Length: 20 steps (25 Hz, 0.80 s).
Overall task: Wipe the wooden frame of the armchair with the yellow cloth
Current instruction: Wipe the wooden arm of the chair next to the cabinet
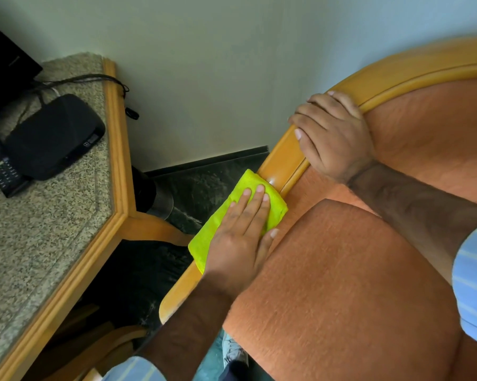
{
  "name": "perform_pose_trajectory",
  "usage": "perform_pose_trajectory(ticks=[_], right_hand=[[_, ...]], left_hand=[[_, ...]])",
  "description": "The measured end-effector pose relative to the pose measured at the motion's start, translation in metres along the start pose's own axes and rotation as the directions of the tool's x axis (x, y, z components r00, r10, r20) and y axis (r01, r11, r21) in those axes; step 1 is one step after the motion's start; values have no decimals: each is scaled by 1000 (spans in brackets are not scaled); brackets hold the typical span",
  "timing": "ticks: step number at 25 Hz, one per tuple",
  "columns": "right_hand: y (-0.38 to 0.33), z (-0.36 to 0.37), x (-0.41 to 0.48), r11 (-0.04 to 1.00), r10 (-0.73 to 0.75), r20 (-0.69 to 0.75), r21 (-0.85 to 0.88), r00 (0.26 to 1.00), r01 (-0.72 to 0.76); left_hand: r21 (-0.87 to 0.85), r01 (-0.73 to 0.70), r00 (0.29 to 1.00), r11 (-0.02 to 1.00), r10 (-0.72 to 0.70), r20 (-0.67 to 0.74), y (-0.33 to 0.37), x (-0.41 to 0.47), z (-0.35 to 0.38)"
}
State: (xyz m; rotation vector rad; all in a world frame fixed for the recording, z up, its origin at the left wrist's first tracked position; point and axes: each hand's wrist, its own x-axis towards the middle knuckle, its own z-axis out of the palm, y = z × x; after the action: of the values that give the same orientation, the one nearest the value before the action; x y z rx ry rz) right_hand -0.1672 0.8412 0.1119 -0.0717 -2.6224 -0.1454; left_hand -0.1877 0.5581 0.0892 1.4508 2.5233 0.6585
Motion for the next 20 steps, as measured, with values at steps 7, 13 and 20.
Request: perform_pose_trajectory(ticks=[7,13,20], right_hand=[[-53,-44,-27,809,413,100,416,905,-415],[-105,-35,-39,58,374,879,295,295,-954],[-70,-84,-49,-194,359,878,403,317,-894]], left_hand=[[-503,321,877,802,-452,-161,-41,-1,-44],[-480,747,658,460,-614,436,-79,-24,-53],[-631,605,782,485,-509,360,-12,-16,-71]])
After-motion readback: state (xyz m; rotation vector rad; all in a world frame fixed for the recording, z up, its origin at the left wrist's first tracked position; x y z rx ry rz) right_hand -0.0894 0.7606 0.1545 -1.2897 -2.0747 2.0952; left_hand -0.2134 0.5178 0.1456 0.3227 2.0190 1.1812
